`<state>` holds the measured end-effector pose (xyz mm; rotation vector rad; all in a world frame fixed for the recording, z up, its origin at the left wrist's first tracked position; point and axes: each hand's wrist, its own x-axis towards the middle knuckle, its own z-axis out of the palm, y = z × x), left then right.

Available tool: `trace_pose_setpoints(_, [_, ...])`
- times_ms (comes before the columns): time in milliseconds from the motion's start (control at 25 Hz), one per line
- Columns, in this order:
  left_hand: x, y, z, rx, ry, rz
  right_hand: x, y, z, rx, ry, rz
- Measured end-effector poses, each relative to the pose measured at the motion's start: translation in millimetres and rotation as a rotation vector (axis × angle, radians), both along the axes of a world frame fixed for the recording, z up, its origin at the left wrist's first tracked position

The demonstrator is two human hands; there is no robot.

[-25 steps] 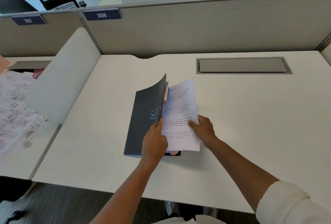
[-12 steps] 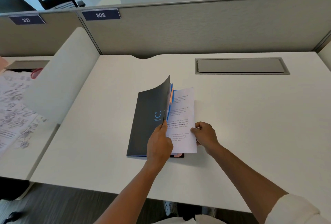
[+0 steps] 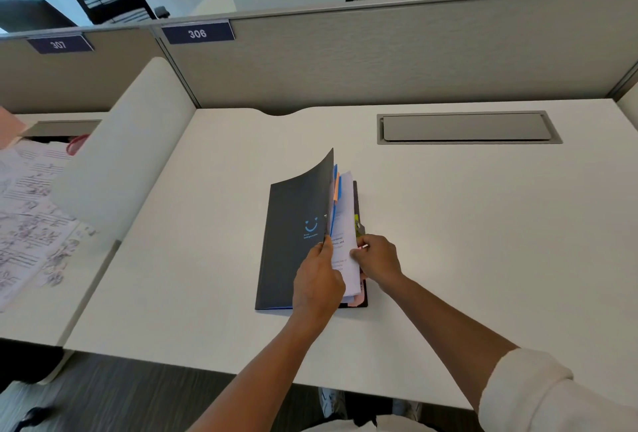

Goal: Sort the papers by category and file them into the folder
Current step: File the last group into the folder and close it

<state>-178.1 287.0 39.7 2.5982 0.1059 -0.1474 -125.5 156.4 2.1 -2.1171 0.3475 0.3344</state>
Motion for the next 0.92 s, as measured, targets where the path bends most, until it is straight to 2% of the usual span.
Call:
trace_pose_setpoints(520, [-1, -6, -1, 0.054, 0.038, -0.047, 3, 23, -7, -0.08, -0.018, 0.103])
trace_pose_setpoints(680, [-2, -10, -2, 0.078, 0.072, -0.082, 9, 14, -9, -0.076, -0.026, 0.028])
trace_pose_setpoints(920, [-2, -25, -21, 0.229, 0.141, -0.158, 15, -10, -8, -0.112, -0.033, 0.002])
